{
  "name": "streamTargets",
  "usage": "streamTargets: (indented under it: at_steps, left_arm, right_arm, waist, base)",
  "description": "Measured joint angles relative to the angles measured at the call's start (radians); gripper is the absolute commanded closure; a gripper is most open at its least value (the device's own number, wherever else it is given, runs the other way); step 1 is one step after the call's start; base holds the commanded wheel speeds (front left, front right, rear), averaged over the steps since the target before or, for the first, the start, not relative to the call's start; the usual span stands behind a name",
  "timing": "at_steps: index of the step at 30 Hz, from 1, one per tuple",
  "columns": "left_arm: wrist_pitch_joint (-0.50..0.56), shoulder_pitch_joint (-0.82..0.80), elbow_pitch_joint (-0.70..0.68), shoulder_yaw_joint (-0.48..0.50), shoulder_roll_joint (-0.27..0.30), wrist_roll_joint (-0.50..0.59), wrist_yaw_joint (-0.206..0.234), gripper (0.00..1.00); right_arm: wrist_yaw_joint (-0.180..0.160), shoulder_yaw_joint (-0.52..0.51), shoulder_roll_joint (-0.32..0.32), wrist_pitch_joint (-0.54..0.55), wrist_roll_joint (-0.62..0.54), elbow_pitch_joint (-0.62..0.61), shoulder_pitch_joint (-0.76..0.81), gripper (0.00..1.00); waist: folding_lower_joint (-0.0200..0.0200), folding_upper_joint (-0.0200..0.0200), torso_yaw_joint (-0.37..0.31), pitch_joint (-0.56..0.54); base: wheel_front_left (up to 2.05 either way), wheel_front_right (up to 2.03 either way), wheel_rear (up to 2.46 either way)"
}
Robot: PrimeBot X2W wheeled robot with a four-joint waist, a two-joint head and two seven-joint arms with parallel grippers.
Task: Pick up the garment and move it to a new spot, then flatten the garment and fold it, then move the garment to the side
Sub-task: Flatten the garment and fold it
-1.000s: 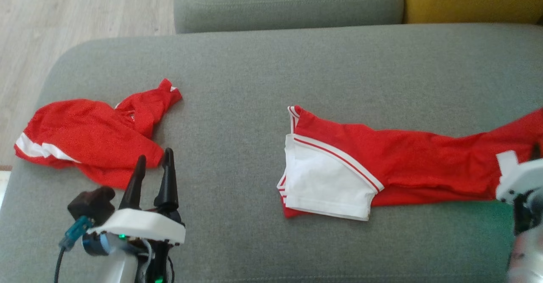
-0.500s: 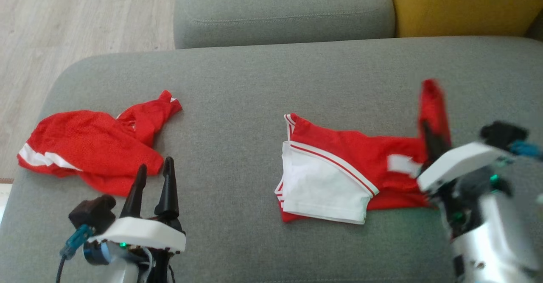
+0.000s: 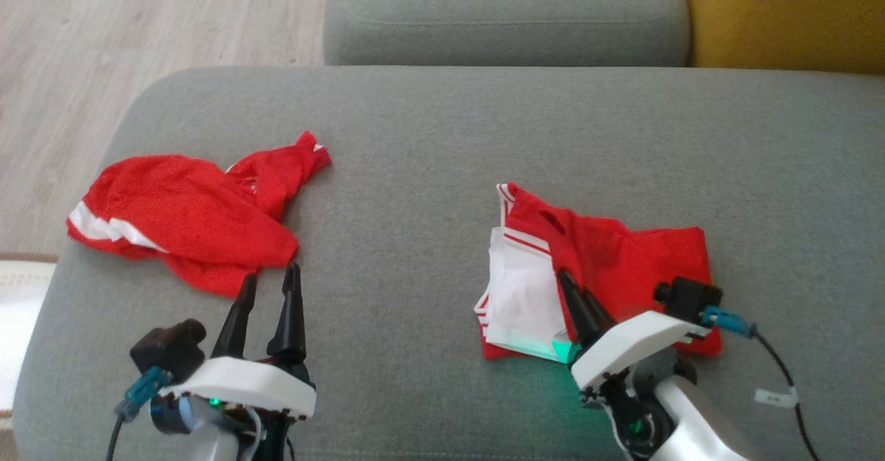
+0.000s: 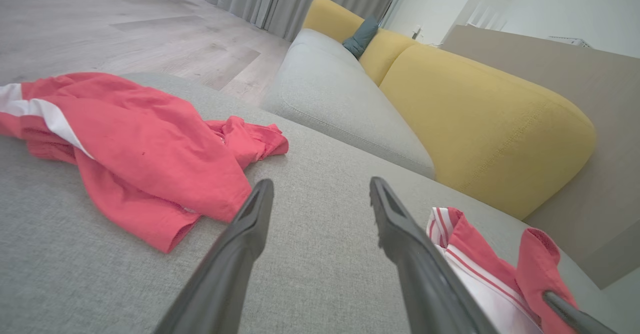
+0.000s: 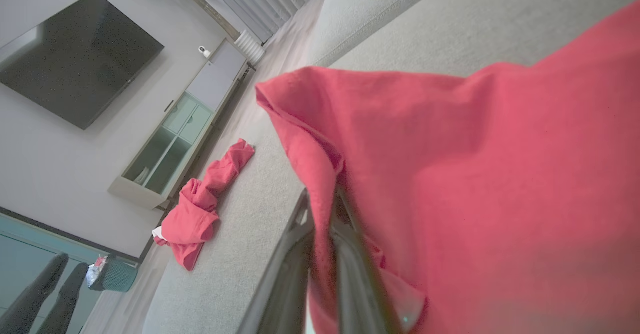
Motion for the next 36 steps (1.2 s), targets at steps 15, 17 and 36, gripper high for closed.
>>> streamTargets:
  at_steps: [15, 17, 36]
  left_arm:
    - [0.0, -0.002, 0.018, -0.016, 0.0, -0.004, 0.0, 0.0]
    - [0.0, -0.002, 0.018, -0.016, 0.0, -0.004, 0.0, 0.0]
    - [0.0, -0.001, -0.005, -0.011, 0.0, -0.012, 0.0, 0.0]
  right_arm:
    - [0.0, 0.32, -0.008, -0.167, 0.2, 0.205, -0.159, 0.0]
    - [0.0, 0.377, -0.009, -0.169, 0.241, 0.189, -0.159, 0.0]
    - [0.0, 0.404, -0.014, -0.201, 0.219, 0.319, -0.395, 0.0]
  waist:
    - [0.0, 0.0, 0.05, 0.037]
    - [0.0, 0.0, 0.049, 0.039]
    - [0.0, 0.0, -0.033, 0.005]
  base:
    - [0.0, 0.0, 0.0]
    - [0.0, 0.0, 0.0]
    - [0.0, 0.0, 0.0]
